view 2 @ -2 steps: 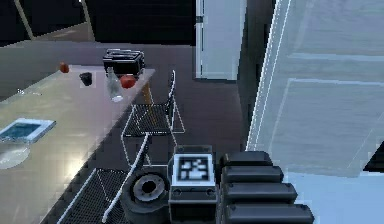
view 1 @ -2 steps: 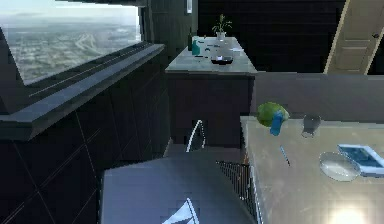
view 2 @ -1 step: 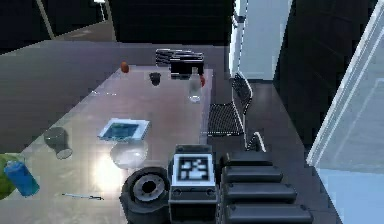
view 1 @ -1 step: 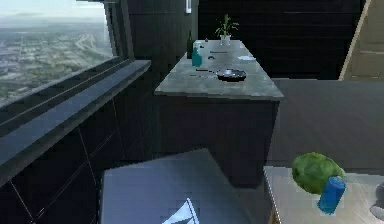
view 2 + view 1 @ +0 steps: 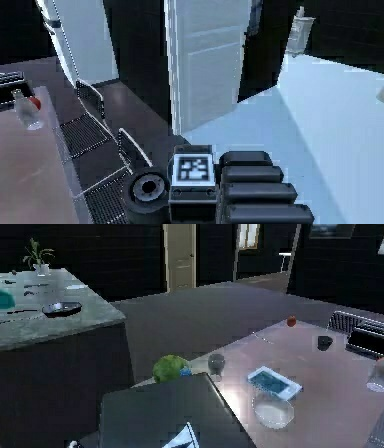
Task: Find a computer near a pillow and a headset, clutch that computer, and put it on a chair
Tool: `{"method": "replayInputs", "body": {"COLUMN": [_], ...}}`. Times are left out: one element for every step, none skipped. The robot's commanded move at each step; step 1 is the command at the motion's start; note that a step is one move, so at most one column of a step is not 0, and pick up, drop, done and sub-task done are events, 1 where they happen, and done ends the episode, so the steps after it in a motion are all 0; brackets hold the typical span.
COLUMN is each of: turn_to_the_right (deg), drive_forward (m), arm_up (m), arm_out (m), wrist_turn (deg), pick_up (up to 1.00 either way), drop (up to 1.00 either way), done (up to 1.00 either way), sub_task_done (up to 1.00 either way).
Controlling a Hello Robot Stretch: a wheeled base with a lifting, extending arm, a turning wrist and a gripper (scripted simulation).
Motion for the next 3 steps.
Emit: {"method": "replayInputs", "body": {"turn_to_the_right": [-33.0, 0.0, 0.0], "drive_forward": [0.0, 0.0, 0.0], "arm_up": [0.0, 0.0, -0.38], "arm_out": [0.0, 0.0, 0.0], "wrist_turn": [0.0, 39.0, 0.0], "pick_up": [0.0, 0.0, 0.0], "drop": [0.0, 0.0, 0.0], "done": [0.0, 0.0, 0.0], "sub_task_done": [0.0, 0.0, 0.0]}}
